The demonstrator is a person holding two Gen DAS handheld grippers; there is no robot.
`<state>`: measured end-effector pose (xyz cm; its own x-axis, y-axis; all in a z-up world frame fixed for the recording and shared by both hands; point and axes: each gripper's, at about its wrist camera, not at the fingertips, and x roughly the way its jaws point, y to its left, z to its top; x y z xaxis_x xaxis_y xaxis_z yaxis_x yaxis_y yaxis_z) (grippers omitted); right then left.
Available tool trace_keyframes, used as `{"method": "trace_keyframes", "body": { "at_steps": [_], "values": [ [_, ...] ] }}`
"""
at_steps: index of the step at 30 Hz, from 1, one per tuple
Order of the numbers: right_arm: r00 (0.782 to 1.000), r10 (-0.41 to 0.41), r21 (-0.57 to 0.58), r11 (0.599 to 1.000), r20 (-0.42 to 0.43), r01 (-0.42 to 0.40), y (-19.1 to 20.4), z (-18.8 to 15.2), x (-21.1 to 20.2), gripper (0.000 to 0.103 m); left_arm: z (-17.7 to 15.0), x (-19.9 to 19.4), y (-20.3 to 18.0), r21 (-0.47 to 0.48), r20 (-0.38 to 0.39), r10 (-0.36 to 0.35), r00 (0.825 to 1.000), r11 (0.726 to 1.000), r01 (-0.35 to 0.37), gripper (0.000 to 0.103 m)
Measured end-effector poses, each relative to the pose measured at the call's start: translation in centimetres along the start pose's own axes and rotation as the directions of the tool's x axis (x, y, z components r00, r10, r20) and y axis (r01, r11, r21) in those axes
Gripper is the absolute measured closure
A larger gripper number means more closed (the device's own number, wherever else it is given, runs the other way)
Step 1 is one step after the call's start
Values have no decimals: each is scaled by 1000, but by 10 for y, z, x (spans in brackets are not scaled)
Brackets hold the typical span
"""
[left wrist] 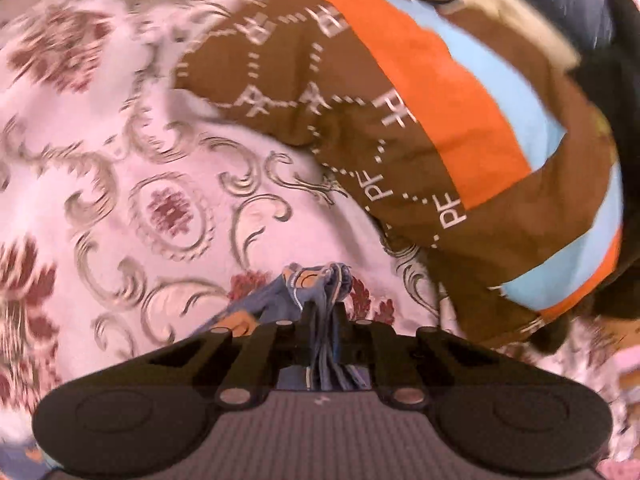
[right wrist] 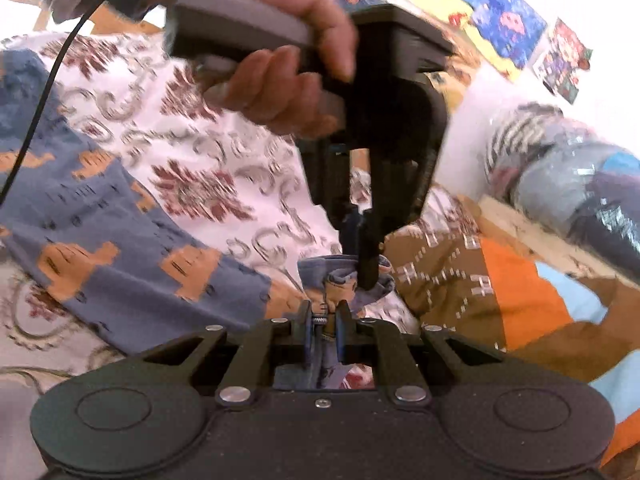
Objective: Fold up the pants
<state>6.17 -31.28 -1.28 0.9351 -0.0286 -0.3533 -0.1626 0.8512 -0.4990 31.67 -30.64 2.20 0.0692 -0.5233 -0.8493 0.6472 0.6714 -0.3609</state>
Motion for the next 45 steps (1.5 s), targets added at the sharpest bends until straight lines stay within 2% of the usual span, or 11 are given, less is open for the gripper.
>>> {"method": "trace_keyframes", "body": {
  "at_steps": [4, 10, 16, 23, 31, 38, 45],
  "values": [
    [997, 66, -55, 996, 36, -64, 17, 12, -12, 91, -36, -30, 25, -74, 94, -39, 995, 996, 46, 95],
    [981, 188, -111, 977, 42, -182, 51, 25, -18, 91, -101, -66, 70, -188, 225, -51, 973, 978, 94, 95],
    [952, 305, -126, 945, 4, -302, 88, 35, -12, 91, -155, -74, 112, -291, 263, 3, 965, 954, 76, 95],
    [933, 356, -143, 922, -59, -361, 119, 32, 1, 91, -203, -64, 150, -354, 330, 3, 944, 927, 121, 94],
    [929, 361, -119, 922, -78, -369, 121, 31, 7, 90, -218, -61, 166, -406, 361, -29, 932, 895, 186, 90],
    [929, 362, -118, 922, -78, -369, 120, 31, 7, 90, -218, -60, 167, -414, 363, -26, 932, 891, 186, 90],
    [929, 365, -92, 924, -68, -370, 119, 32, 8, 90, -218, -60, 167, -429, 358, -16, 934, 885, 179, 95]
  ]
}}
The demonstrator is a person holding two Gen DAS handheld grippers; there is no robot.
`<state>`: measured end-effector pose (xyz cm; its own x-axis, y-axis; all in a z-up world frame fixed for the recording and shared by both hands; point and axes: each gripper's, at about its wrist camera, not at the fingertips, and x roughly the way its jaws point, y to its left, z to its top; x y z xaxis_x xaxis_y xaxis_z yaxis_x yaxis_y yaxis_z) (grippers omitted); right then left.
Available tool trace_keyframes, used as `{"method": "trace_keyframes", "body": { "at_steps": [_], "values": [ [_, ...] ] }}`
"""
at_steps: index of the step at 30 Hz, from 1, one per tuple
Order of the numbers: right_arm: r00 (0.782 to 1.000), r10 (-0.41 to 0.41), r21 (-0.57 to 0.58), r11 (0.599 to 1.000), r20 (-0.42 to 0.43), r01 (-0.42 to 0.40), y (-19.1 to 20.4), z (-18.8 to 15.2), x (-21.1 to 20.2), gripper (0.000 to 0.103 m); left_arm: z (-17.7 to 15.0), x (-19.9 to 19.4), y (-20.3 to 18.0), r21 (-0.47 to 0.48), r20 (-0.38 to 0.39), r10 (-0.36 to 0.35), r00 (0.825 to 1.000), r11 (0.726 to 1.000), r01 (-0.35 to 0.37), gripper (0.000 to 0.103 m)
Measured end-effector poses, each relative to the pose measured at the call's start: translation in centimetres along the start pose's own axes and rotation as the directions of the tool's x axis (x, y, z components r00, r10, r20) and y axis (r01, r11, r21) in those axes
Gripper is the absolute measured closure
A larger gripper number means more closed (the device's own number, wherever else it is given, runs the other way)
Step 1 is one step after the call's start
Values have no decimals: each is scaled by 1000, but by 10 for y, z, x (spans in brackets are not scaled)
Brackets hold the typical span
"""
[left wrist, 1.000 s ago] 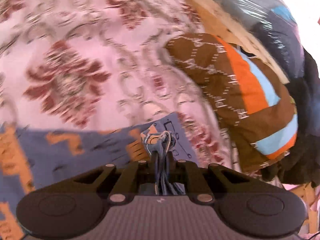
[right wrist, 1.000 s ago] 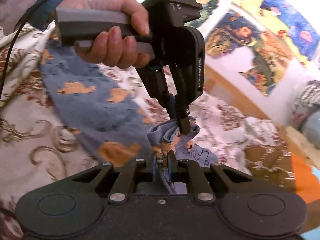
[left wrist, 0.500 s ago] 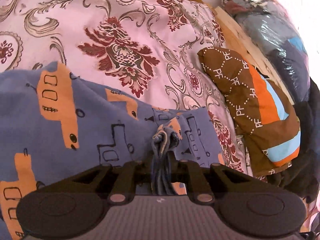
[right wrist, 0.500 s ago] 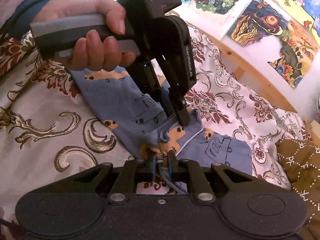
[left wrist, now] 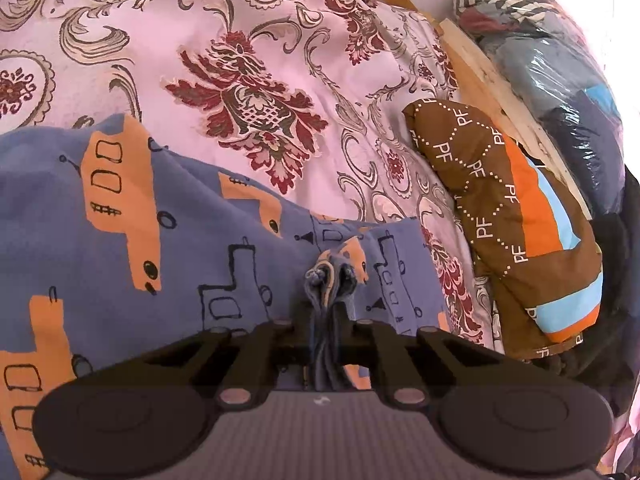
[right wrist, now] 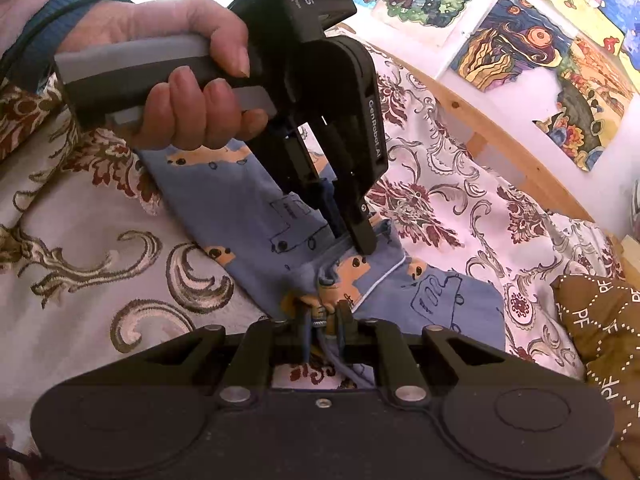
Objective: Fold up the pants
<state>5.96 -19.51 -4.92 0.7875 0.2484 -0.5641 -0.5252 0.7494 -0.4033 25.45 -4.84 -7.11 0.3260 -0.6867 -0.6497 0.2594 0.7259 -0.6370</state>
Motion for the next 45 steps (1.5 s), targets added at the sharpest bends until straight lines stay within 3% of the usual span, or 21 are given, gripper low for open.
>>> {"method": "trace_keyframes", "body": {
  "at_steps": [13, 28, 40, 43, 45],
  "values": [
    [997, 50, 0, 999, 61, -50, 15, 26, -4, 90, 7, -31, 8, 12, 6, 29, 1000, 999, -30, 95],
    [981, 162, -24, 987, 110, -160, 59, 74, 15, 90, 9, -94, 49, 6, 57, 112, 992, 994, -112, 95],
    [975, 203, -64, 978, 92, -198, 80, 82, 23, 89, -2, -115, 80, -31, 81, 126, 989, 992, -123, 95],
    [972, 212, -62, 976, 99, -207, 76, 82, 23, 83, -3, -115, 80, -22, 85, 124, 989, 992, -123, 95],
    [965, 232, -57, 972, 122, -226, 71, 80, 18, 61, -3, -117, 80, -21, 84, 121, 989, 993, -119, 92]
  ]
}}
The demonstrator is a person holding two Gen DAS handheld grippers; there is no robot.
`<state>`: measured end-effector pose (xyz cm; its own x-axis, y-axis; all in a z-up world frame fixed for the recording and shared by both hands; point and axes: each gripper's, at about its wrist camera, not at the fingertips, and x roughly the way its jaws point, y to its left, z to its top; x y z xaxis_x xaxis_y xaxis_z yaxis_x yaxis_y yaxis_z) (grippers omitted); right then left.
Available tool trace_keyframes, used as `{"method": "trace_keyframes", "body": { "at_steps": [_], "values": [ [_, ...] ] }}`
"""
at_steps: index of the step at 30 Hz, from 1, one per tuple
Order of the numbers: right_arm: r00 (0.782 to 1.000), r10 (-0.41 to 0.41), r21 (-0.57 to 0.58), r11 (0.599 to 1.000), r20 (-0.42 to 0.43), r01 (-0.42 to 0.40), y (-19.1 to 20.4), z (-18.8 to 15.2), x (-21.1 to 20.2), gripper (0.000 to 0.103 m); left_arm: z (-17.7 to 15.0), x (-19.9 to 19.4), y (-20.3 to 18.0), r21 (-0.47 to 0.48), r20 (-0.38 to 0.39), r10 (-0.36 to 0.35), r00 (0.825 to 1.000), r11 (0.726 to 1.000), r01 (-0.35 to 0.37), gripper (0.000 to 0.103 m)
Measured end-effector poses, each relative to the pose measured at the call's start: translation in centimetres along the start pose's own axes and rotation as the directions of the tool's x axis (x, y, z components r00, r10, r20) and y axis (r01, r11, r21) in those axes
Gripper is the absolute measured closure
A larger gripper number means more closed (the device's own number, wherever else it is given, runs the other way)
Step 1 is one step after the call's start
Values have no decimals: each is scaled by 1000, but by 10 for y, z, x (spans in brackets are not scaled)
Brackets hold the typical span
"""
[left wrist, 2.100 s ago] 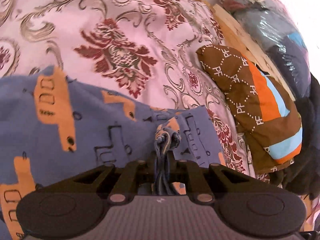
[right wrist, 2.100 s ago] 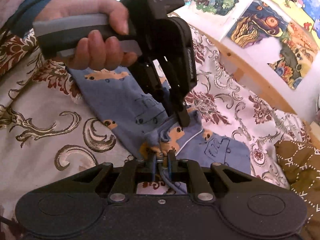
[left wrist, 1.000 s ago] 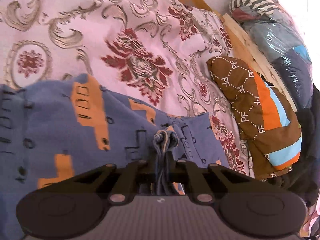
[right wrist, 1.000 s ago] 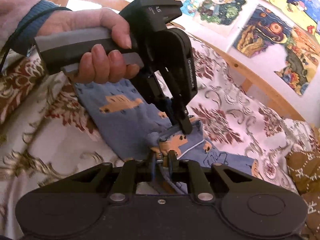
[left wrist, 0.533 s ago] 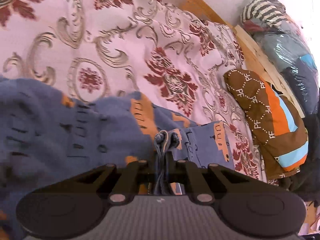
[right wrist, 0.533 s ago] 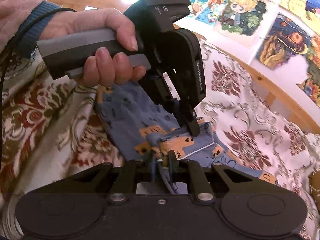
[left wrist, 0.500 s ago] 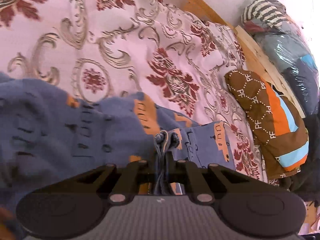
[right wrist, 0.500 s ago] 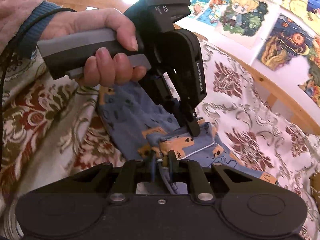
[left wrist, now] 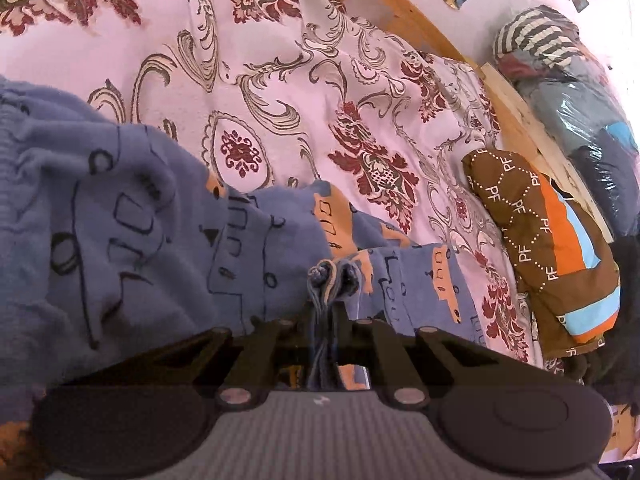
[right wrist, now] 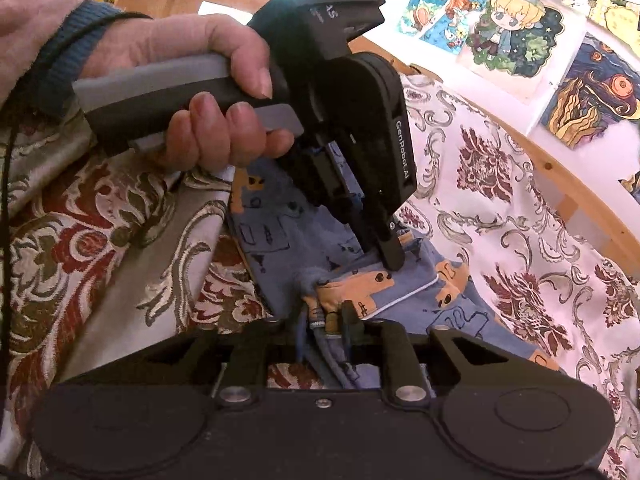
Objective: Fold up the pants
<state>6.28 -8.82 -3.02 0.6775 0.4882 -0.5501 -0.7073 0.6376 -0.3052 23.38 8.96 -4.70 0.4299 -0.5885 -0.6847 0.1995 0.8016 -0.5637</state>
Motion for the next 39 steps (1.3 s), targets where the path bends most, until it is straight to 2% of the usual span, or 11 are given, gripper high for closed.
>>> {"method": "trace_keyframes", "body": {
  "at_steps": [3, 6, 7, 10, 15, 19, 22, 26, 29, 35, 39],
  "values": [
    [998, -2, 5, 1000, 63, 1, -11, -6, -22, 22, -2, -12, -6, 6, 7, 31, 999, 999, -31, 86],
    [981, -157, -6, 987, 110, 159, -28, -17, -46, 1, -10, -34, -18, 26, 60, 83, 995, 996, -85, 36],
    [963, -244, -29, 968, 112, 248, -34, -22, -49, 1, -17, -44, -25, 26, 101, 111, 989, 993, -114, 21],
    [878, -476, -128, 869, 55, 479, -60, -38, -43, 1, -41, -53, -51, 70, 197, 190, 962, 976, -207, 11],
    [809, -587, -162, 802, -34, 575, -120, -62, -7, 1, -71, -25, -87, 134, 223, 435, 873, 873, -469, 7],
    [830, -542, -96, 840, -131, 534, -156, -75, 30, 1, -85, -7, -87, 149, 251, 526, 813, 809, -569, 6],
    [844, -514, -47, 857, -156, 513, -163, -84, 35, 1, -89, -4, -86, 178, 269, 529, 805, 794, -581, 3],
    [806, -581, 1, 811, -114, 585, -160, -68, 9, 1, -88, -19, -88, 161, 246, 525, 815, 807, -569, 3],
    [840, -538, 41, 840, -65, 541, -139, -49, -5, 1, -93, -57, -93, 134, 314, 502, 806, 817, -561, 1],
    [910, -415, -15, 910, -10, 415, -55, -18, 11, 1, -82, -110, -68, 20, 458, 509, 728, 814, -581, 0],
    [930, -365, -87, 926, 31, 366, -15, -1, 25, 1, -69, -120, -41, 12, 483, 479, 733, 834, -552, 0]
  ]
}}
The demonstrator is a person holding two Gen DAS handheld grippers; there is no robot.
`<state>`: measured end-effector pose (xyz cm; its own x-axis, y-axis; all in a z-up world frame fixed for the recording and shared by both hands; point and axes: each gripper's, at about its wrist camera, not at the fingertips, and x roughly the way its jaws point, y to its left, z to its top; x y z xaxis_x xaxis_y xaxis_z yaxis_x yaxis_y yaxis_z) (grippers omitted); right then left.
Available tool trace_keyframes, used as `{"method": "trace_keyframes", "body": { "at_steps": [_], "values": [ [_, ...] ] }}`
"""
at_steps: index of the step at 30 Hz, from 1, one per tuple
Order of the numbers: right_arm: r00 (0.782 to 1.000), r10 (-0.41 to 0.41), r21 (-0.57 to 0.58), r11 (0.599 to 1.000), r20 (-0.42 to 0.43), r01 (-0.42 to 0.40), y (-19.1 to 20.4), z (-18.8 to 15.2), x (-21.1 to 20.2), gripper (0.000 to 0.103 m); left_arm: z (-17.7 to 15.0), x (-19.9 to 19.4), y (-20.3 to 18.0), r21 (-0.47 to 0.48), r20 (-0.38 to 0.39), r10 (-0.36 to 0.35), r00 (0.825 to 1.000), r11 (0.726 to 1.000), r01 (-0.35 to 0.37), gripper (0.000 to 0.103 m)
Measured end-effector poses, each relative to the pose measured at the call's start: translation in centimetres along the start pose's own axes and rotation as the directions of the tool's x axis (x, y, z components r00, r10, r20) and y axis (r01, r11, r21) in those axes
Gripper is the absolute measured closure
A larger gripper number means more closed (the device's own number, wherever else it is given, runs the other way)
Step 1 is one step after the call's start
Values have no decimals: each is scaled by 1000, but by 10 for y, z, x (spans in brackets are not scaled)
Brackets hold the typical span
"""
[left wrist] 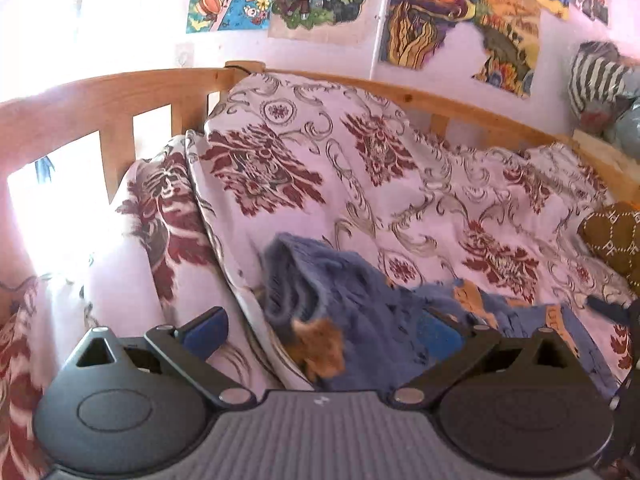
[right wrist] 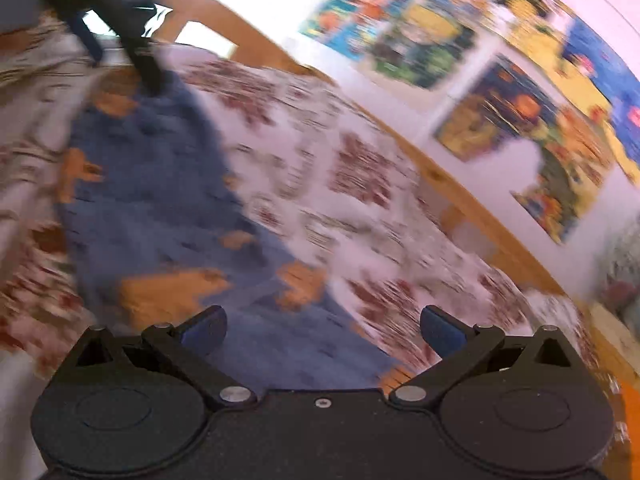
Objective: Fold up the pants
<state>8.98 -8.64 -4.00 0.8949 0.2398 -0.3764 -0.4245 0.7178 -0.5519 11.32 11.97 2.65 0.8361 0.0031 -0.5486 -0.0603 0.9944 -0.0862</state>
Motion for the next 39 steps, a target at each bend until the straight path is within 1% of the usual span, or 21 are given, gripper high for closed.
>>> {"method": "trace_keyframes", "body": {
  "at_steps": [2, 5, 8, 11, 12, 14, 16, 17, 18, 20, 22, 24, 26, 28, 30, 32, 34, 36, 37, 38, 39],
  "values": [
    [1000, -1, -16, 1000, -4, 1, 12, 7, 4, 1, 1, 3, 8, 12, 36, -32, 999, 999, 31, 0],
    [1000, -19, -10, 1000, -22, 19, 20, 13, 11, 1, 2, 7, 13, 28, 89, -73, 993, 997, 70, 0],
    [999, -38, 6, 999, -30, 39, 23, 16, 15, 1, 6, 14, 16, 31, 87, -102, 991, 995, 100, 0],
    [998, -64, 21, 998, -30, 65, 25, 14, 16, 1, 7, 20, 20, 6, 51, -99, 994, 995, 99, 0],
    [997, -68, 26, 997, -30, 69, 25, 13, 16, 1, 7, 19, 23, -15, 54, -104, 993, 994, 105, 0],
    [997, -75, 33, 997, -26, 76, 25, 11, 15, 1, 8, 12, 25, -33, 101, -118, 988, 992, 121, 0],
    [997, -73, 36, 997, -23, 74, 25, 10, 16, 1, 9, 6, 20, 14, 155, -115, 981, 993, 114, 0],
    [997, -71, 39, 997, -23, 72, 25, 10, 16, 1, 10, 5, 16, 52, 177, -109, 978, 993, 101, 0],
    [997, -70, 42, 997, -23, 71, 25, 9, 16, 1, 10, 6, 11, 81, 179, -113, 977, 992, 99, 0],
    [997, -71, 42, 997, -22, 72, 25, 9, 16, 1, 11, 13, 5, 109, 146, -138, 980, 986, 123, 0],
    [997, -77, 43, 996, -19, 78, 26, 9, 15, 1, 10, 20, 2, 107, 93, -149, 985, 985, 139, 0],
    [996, -83, 46, 995, -18, 84, 26, 8, 15, 1, 9, 26, 1, 103, 42, -111, 993, 989, 106, 1],
    [996, -88, 49, 995, -16, 89, 27, 9, 14, 1, 10, 30, 3, 75, -2, -75, 997, 994, 75, 2],
    [996, -89, 52, 995, -15, 90, 28, 8, 15, 1, 8, 27, 9, 41, -21, -83, 996, 996, 84, 2],
    [996, -88, 59, 994, -15, 89, 28, 8, 15, 1, 6, 27, 10, 34, -50, -81, 995, 996, 82, 2],
    [996, -88, 62, 994, -14, 89, 28, 7, 15, 1, 3, 26, 11, 33, -62, -87, 994, 995, 89, 8],
    [996, -94, 61, 994, -11, 94, 30, 7, 15, 1, 3, 30, 10, 22, -99, -91, 991, 995, 94, 37],
    [995, -99, 57, 993, -8, 99, 31, 6, 15, 1, 3, 33, 12, -4, -111, -85, 990, 996, 85, 47],
    [995, -101, 56, 993, -6, 101, 32, 6, 15, 1, 3, 33, 13, -13, -109, -80, 991, 997, 79, 58],
    [995, -103, 56, 993, -6, 103, 32, 6, 15, 1, 4, 33, 15, -27, -104, -79, 991, 997, 77, 66],
    [995, -104, 54, 993, -5, 104, 32, 6, 15, 1, 5, 32, 17, -50, -99, -86, 991, 995, 81, 77]
  ]
}}
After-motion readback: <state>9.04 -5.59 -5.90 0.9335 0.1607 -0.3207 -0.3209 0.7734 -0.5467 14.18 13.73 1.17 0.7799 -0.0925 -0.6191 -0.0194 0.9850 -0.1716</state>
